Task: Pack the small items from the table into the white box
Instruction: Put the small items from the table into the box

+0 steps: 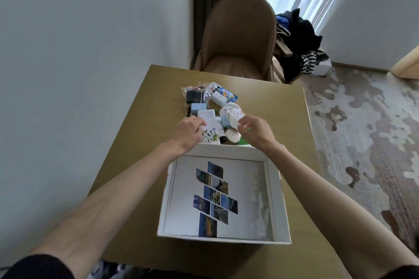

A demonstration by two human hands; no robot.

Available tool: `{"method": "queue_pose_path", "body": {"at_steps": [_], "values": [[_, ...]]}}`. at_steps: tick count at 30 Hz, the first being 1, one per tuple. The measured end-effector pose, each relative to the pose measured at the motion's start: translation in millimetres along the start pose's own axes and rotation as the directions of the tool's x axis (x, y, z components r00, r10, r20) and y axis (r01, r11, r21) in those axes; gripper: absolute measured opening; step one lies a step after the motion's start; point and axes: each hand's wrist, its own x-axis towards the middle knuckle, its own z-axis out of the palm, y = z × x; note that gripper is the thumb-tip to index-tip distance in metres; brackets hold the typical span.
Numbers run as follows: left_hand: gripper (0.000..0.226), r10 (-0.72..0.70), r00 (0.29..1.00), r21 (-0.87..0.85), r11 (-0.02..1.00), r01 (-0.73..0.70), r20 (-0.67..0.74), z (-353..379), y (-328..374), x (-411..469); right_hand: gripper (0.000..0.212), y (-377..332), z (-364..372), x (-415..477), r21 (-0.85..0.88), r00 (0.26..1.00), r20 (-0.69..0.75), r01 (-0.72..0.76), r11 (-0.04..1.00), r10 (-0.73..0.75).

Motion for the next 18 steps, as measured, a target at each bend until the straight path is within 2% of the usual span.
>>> {"method": "queue_pose_path", "body": {"at_steps": [2,5,7,9,11,13,15,18], "values": [[0.029,0.075,0.996,0.043,0.996,-0.077,0.051,-0.4,-9.4,17.9,0.03,2.6,7.7,18.5,-0.096,0.987,0.077,-0.134,0.986,0.142],[0.036,0.281,0.954,0.114,0.95,-0.292,0.102,5.2,-18.7,51.8,0.038,4.5,22.8,40.3,-0.265,0.929,0.19,-0.262,0.928,0.317],[0.041,0.381,0.907,0.175,0.895,-0.411,0.179,12.8,-21.9,80.0,0.046,6.1,34.2,50.7,-0.247,0.89,0.233,-0.335,0.909,0.391],[0.049,0.442,0.831,0.266,0.802,-0.535,0.339,22.4,-25.8,107.8,0.05,8.8,46.7,57.6,-0.172,0.866,0.23,-0.412,0.895,0.443],[0.055,0.445,0.714,0.317,0.678,-0.663,0.54,33.0,-31.1,131.3,0.05,12.1,57.6,62.6,-0.106,0.85,0.216,-0.469,0.877,0.481],[0.058,0.377,0.617,0.294,0.633,-0.716,0.691,40.7,-35.5,146.1,0.049,15.6,63.6,68.0,-0.068,0.84,0.215,-0.495,0.866,0.498],[0.062,0.319,0.573,0.293,0.618,-0.73,0.755,43.6,-37.3,153.3,0.05,18.5,63.5,72.7,-0.048,0.831,0.237,-0.508,0.86,0.503],[0.067,0.37,0.559,0.329,0.526,-0.784,0.742,45.2,-42.1,156.2,0.047,24.7,62.7,75.9,-0.078,0.821,0.252,-0.51,0.857,0.511]]}}
